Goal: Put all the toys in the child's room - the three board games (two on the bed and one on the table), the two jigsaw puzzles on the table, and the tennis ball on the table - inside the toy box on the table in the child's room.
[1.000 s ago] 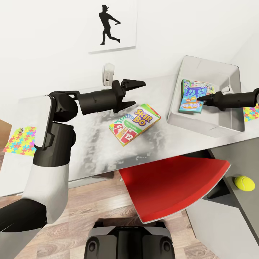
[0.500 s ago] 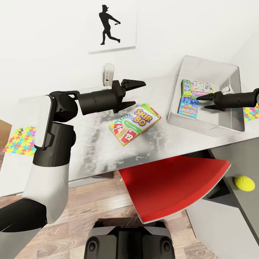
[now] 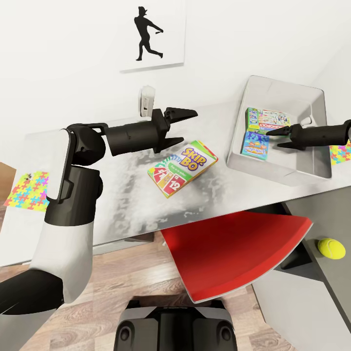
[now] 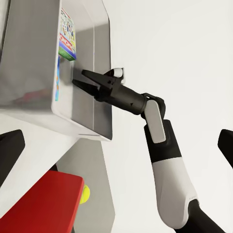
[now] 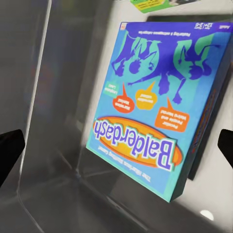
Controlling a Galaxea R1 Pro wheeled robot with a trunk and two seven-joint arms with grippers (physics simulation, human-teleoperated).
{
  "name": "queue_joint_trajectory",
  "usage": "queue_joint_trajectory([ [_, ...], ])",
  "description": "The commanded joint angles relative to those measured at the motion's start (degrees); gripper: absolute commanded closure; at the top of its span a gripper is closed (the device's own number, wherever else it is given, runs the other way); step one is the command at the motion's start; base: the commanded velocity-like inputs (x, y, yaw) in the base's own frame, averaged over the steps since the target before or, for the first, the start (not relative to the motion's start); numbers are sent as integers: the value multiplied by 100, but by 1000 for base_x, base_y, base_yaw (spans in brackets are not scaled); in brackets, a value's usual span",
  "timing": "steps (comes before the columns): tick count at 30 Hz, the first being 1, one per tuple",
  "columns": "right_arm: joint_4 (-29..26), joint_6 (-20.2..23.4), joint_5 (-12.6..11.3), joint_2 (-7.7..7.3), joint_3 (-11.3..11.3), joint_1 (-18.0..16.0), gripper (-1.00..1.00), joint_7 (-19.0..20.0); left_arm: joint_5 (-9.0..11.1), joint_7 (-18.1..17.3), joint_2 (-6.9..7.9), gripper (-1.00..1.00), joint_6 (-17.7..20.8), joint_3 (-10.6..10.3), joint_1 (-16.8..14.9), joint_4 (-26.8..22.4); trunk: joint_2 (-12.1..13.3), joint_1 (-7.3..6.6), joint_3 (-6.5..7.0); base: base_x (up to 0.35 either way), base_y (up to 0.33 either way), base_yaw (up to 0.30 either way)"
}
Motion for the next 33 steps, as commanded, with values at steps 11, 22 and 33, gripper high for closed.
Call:
queue_joint_trajectory([
  [11,-60,9,-16,-62,-20,-40,-100,33,53,60,0,-100,6,4,-1,-1,-7,2,-6,0,0,0],
  [22,-1143,9,-198,-512,-87,38,-100,160,53,60,14,-100,7,0,10,-1,-7,2,-6,0,0,0],
  [33,-2863,9,-562,-997,-231,930,-100,494,28,207,28,-100,2,-20,56,-1,-7,2,-6,0,0,0],
])
